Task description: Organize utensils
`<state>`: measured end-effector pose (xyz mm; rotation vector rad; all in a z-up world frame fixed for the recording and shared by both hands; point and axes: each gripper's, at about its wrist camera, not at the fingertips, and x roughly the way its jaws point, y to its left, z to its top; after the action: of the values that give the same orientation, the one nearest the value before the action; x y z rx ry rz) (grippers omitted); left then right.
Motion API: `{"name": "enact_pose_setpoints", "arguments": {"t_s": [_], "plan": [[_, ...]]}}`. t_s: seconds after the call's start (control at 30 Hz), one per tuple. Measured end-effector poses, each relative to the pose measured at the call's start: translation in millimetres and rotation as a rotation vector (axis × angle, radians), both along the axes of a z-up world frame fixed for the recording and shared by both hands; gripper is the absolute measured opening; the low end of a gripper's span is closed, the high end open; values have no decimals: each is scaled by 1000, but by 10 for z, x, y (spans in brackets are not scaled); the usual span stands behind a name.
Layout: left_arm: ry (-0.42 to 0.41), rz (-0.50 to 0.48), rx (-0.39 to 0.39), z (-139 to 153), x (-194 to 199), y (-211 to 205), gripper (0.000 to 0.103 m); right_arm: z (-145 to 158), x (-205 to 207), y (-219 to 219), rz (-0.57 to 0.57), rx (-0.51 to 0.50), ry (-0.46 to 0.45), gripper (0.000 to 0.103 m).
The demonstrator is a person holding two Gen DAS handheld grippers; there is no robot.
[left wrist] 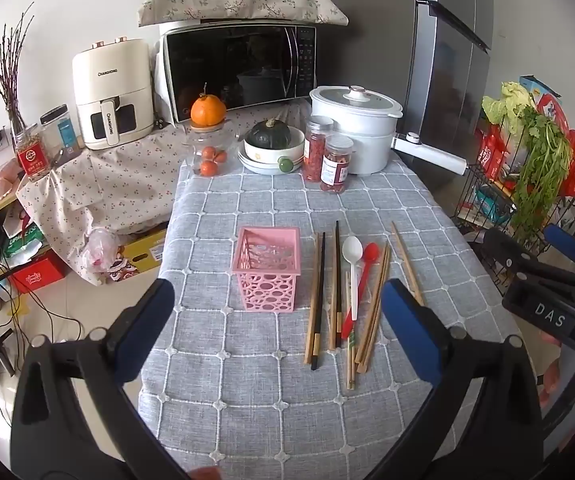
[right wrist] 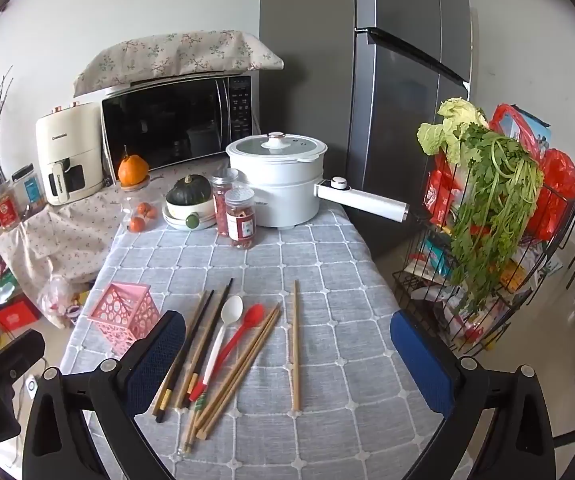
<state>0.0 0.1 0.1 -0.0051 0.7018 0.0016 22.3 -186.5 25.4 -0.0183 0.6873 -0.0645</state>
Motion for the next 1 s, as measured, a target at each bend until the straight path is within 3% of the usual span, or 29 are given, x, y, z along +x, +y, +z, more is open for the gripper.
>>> {"name": "enact_pose_setpoints", "arguments": {"t_s": [1.0], "plan": [[13,6,8,29,11,66,102,-4,7,-3,2,4,6,103]]}}
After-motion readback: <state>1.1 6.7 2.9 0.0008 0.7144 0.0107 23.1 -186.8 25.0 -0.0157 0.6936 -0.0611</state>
